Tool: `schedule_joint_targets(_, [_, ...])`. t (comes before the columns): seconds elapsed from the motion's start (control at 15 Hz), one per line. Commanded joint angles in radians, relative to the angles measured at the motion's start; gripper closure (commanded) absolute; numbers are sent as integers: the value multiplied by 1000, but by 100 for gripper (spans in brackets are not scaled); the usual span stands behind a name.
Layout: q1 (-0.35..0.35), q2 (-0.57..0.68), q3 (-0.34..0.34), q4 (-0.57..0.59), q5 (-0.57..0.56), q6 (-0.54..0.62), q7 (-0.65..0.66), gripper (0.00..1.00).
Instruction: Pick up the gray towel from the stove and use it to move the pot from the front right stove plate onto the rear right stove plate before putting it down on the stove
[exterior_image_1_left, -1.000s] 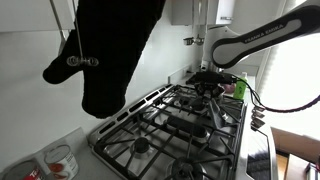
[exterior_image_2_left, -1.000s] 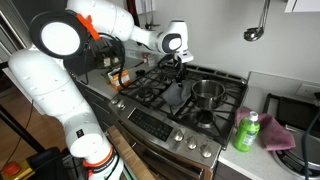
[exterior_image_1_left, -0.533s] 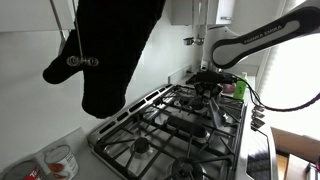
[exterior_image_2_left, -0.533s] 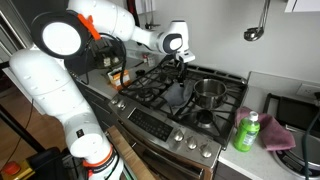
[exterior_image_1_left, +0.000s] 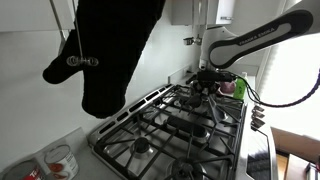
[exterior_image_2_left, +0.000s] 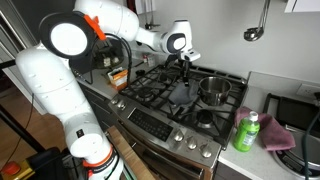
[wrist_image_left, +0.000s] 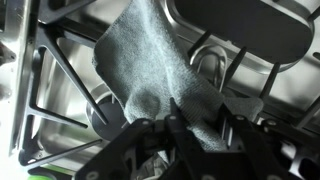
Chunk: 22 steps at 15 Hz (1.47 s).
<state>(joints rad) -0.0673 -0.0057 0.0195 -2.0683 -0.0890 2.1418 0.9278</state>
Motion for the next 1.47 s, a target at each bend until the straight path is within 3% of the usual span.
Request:
schedule_joint_targets(0.0, [16, 27, -17, 24, -23, 55, -87, 89])
schedule_joint_targets(0.67, [14, 72, -34, 53, -27, 147, -251, 89])
schedule_joint_targets(1.33, [21, 98, -45, 68, -22, 210, -328, 89])
schedule_joint_targets(1.4, [23, 93, -46, 66, -33, 208, -324, 76])
